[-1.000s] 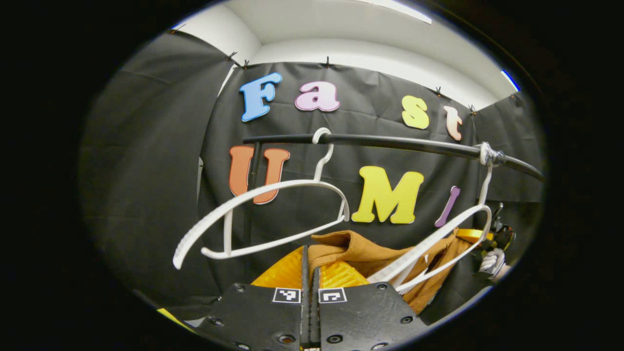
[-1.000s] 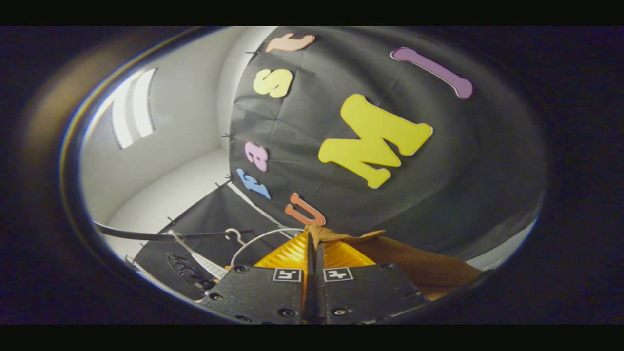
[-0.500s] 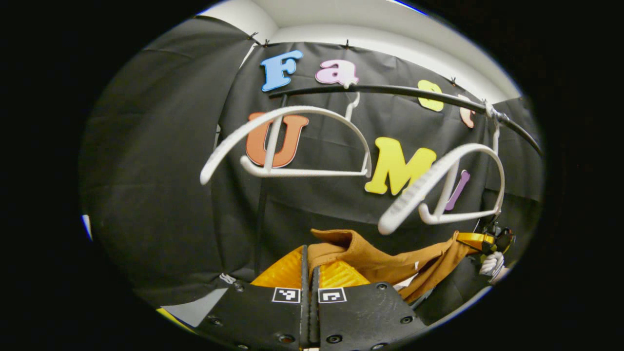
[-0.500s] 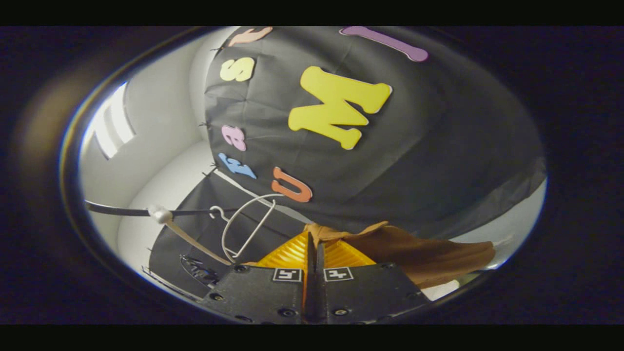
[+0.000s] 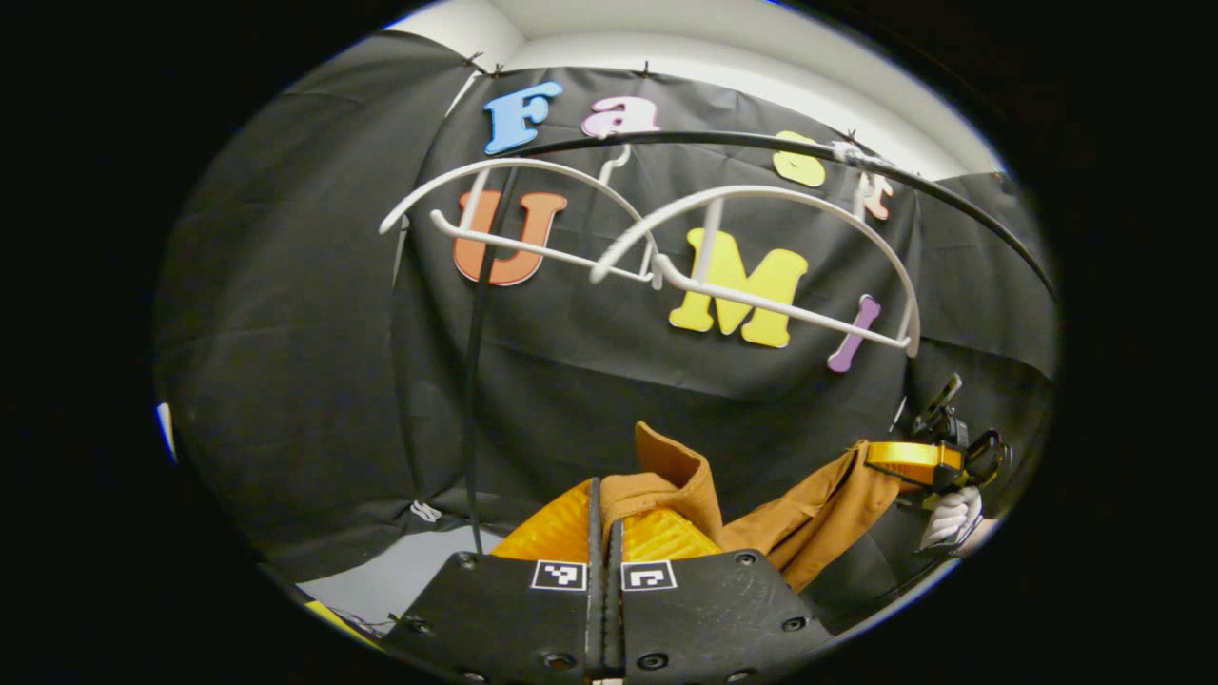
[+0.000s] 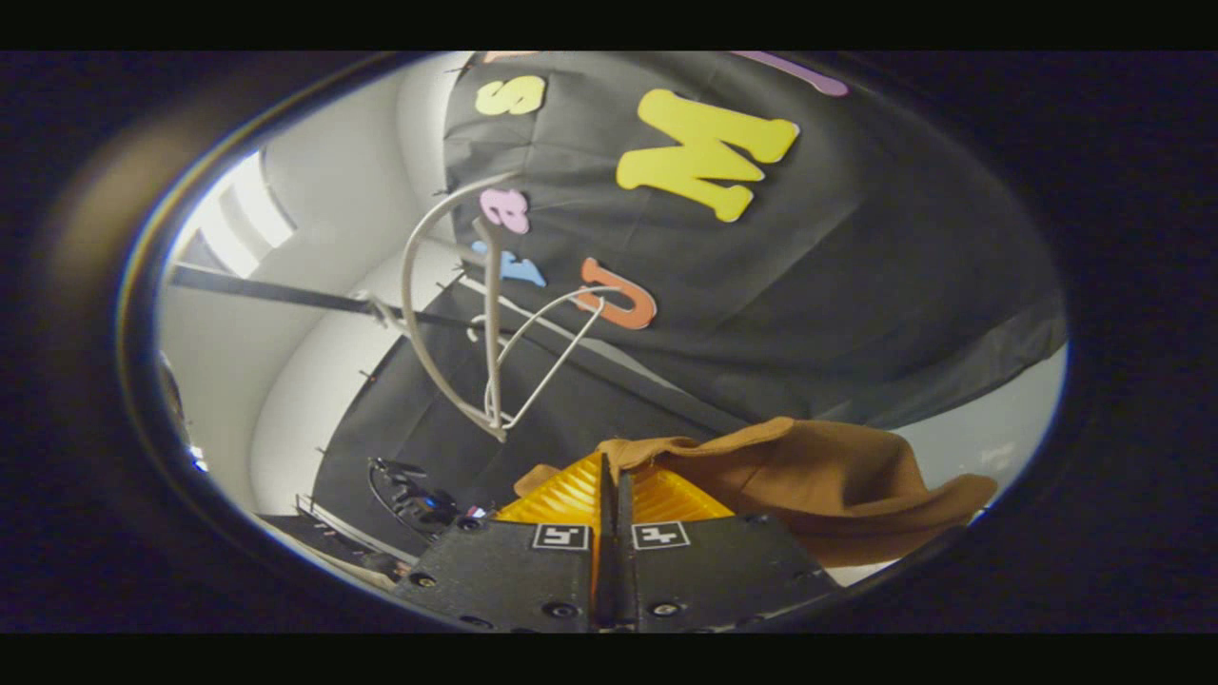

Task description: Grasp the clothes on the hanger with both hands and then place them into the laundry hamper below.

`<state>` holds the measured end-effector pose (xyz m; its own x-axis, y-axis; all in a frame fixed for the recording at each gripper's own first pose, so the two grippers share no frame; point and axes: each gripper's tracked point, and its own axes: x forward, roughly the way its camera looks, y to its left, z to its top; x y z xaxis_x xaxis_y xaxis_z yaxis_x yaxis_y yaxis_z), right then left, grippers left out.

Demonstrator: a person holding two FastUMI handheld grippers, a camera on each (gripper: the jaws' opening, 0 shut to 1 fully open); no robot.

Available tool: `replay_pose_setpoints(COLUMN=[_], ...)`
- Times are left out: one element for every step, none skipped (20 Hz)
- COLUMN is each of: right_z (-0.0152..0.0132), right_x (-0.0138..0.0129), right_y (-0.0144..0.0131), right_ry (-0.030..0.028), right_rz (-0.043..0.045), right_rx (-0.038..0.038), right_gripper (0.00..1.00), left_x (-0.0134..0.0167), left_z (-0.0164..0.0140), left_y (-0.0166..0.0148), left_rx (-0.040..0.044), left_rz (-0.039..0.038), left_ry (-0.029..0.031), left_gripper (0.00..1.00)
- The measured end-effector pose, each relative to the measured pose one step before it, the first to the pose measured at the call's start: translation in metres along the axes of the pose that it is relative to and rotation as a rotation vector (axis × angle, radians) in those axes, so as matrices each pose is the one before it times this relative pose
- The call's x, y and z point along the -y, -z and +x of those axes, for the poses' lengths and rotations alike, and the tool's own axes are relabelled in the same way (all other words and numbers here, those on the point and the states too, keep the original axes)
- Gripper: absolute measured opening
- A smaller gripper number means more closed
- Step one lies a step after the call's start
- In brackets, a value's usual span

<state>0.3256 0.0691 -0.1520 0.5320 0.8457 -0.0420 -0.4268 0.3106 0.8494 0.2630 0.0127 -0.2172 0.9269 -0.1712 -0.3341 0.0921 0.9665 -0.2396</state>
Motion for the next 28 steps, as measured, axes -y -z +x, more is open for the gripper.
replay_pose_setpoints(right_z=[0.00050,0.00326,0.00497,0.00655,0.00684,0.00851,0.00964,0.00730,0.00677,0.00396,0.00142,-0.00013,0.00037,-0.00148,-0.00552,-0.00190,-0.00365,-0.00025,0.00032,0.00146,0.00241,0.00337,0.00130,0.00402,0.00502,0.00681,0.00455,0.00689], right_x=[-0.01499,-0.01503,-0.01777,-0.01673,-0.01464,-0.01301,-0.01248,-0.00930,-0.00540,0.00283,0.00520,0.00740,0.00888,0.01409,0.01475,0.01414,0.01400,0.01508,0.01649,0.01509,0.01659,0.01591,0.01393,0.01395,0.01163,0.01279,0.00958,0.00711], right_y=[0.00928,0.00795,0.01052,0.00910,0.01135,0.00894,0.01559,0.00648,0.00972,0.00907,0.00514,0.00517,0.00729,0.00721,0.01092,0.00564,0.01083,0.00995,0.01328,0.01246,0.01517,0.01434,0.01797,0.01359,0.01238,0.01092,0.01185,0.00892], right_ry=[-0.01536,-0.01772,-0.01985,-0.01611,-0.01002,-0.00595,-0.01066,-0.00061,0.00167,0.01183,0.02137,0.02542,0.03108,0.03087,0.02937,0.03653,0.03613,0.04075,0.04039,0.03539,0.04487,0.04355,0.04793,0.03935,0.03034,0.03715,0.02923,0.03118], right_rz=[-0.01690,-0.01017,-0.01533,-0.01893,-0.02496,-0.02641,-0.02647,-0.02277,-0.01925,-0.01908,-0.01223,-0.01324,-0.00070,0.00467,0.01054,0.01459,0.00872,0.01047,0.00990,0.00415,0.01083,-0.00399,-0.00089,-0.00041,0.01223,0.02601,0.01811,0.01346], right_rx=[-0.01537,-0.01233,-0.01129,-0.01779,-0.02258,-0.01980,-0.01749,-0.01438,-0.01735,-0.02298,-0.01211,-0.01464,-0.01282,-0.01254,-0.00701,-0.00759,-0.01080,-0.00971,-0.02192,-0.02597,-0.02842,-0.03384,-0.03056,-0.03251,-0.02993,-0.03282,-0.03309,-0.02981], right_gripper=[0.02,0.03,0.04,0.04,0.04,0.03,0.03,0.03,0.03,0.02,0.04,0.03,0.03,0.03,0.03,0.02,0.04,0.02,0.03,0.02,0.03,0.02,0.02,0.02,0.03,0.04,0.03,0.04], left_x=[0.01072,0.01269,0.00982,0.00972,0.01001,0.01109,0.00916,0.00720,0.00399,0.00146,-0.00130,-0.00179,-0.00002,0.00302,0.00054,-0.00216,-0.00200,-0.00004,-0.00241,-0.00181,-0.00563,-0.00521,-0.00572,-0.00344,-0.00468,-0.00084,-0.00458,-0.00367], left_z=[-0.00518,-0.00371,-0.00180,-0.00015,-0.00331,-0.00137,-0.00075,-0.00032,-0.00045,-0.00175,-0.00042,-0.00060,0.00059,0.00149,0.00224,0.00280,0.00222,0.00298,0.00385,0.00651,0.00688,0.00671,0.00526,0.00287,0.00694,0.00664,0.00291,0.00424], left_y=[0.00054,-0.00060,-0.00316,-0.00442,-0.00074,0.00041,0.00006,0.00075,0.00268,0.00465,0.00801,0.00948,0.01202,0.01207,0.01324,0.01437,0.01844,0.01964,0.01624,0.01532,0.01709,0.02087,0.02185,0.02178,0.01388,0.01475,0.01773,0.01478], left_rx=[-0.00155,0.00023,0.00378,-0.00026,0.00113,0.00094,0.00234,0.00255,-0.00165,-0.00395,-0.01409,-0.01226,-0.01999,-0.01873,-0.01915,-0.02049,-0.02305,-0.03151,-0.03023,-0.03574,-0.04122,-0.03954,-0.03998,-0.04505,-0.03715,-0.03937,-0.03498,-0.02867], left_rz=[-0.00745,-0.00558,-0.00040,0.00003,0.00288,0.00509,0.01045,0.01353,0.00798,0.00451,0.00203,-0.00420,-0.02322,-0.02657,-0.00951,-0.00286,-0.00214,-0.00896,-0.01179,-0.01323,-0.01103,-0.01179,-0.01471,-0.01428,-0.01331,-0.01510,-0.01140,-0.01154], left_ry=[0.01650,0.02081,0.01513,0.02044,0.02148,0.01872,0.02078,0.01230,0.00937,0.00400,-0.00242,0.00111,0.00684,0.01243,0.00649,0.00244,-0.00378,0.00068,-0.00794,-0.00236,-0.01320,-0.01302,-0.01019,-0.01648,-0.01225,-0.01139,-0.01644,-0.01298], left_gripper=[0.00,0.00,0.00,0.00,0.05,0.05,0.05,0.05,0.00,0.05,0.05,0.00,0.00,0.00,0.05,0.00,0.00,0.00,0.00,0.05,0.00,0.00,0.00,0.00,0.00,0.00,0.00,0.00])
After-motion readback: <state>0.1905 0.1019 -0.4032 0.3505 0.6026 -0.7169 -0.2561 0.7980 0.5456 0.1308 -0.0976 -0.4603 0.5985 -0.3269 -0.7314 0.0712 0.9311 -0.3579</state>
